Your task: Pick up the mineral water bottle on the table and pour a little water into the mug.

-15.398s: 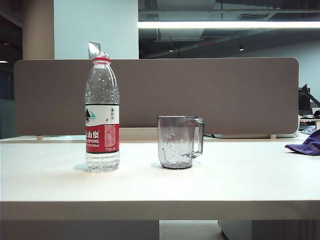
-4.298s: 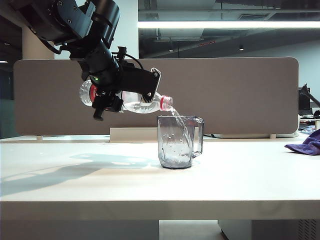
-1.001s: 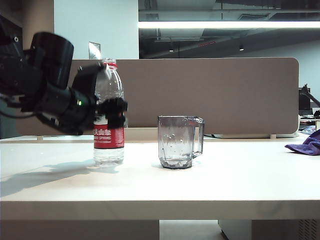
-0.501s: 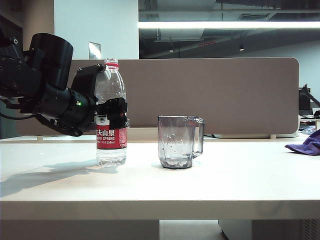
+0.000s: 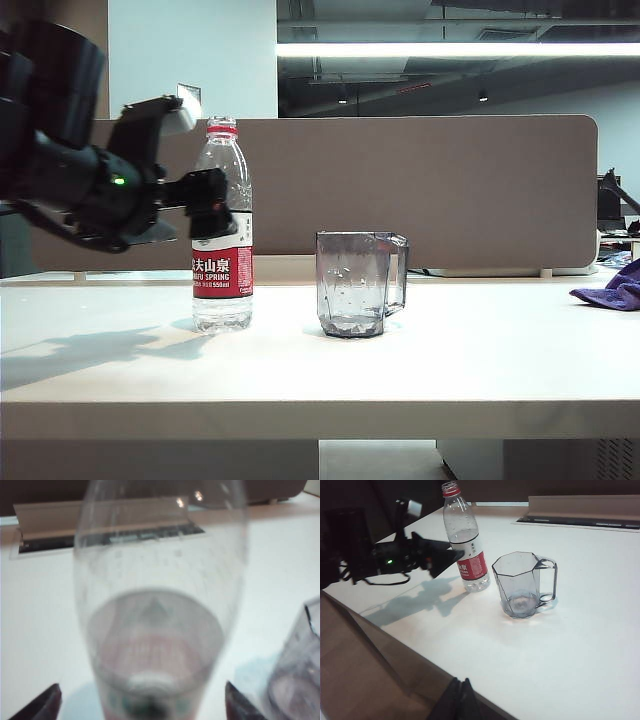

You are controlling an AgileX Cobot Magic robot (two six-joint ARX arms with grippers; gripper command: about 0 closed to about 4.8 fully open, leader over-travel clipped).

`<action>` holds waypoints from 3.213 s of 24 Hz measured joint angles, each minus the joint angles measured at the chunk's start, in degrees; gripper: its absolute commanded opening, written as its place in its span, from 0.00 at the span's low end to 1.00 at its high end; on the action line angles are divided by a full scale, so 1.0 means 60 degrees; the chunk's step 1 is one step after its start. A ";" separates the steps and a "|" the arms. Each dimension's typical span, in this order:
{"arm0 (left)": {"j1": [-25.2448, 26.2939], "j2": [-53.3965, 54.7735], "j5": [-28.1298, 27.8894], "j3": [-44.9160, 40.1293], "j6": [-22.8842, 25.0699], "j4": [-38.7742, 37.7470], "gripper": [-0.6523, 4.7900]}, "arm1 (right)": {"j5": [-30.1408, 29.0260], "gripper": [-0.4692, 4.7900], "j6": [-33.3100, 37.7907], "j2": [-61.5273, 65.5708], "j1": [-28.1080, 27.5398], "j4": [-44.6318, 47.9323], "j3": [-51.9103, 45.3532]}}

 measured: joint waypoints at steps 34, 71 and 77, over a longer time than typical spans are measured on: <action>-0.0018 -1.2058 -0.0273 -0.2524 -0.0248 -1.0546 0.11 | 0.3861 0.09 0.0969 -0.0025 0.0022 0.3384 -0.2852; 0.1880 -1.5872 -0.0579 -0.5060 -0.0291 -0.9515 0.11 | 0.3887 0.09 0.0980 -0.0142 0.0590 0.3373 -0.4036; 0.4051 -1.5868 0.0313 -0.5716 -0.0652 -0.9555 0.11 | 0.3891 0.09 0.0980 -0.0189 0.0594 0.3388 -0.4036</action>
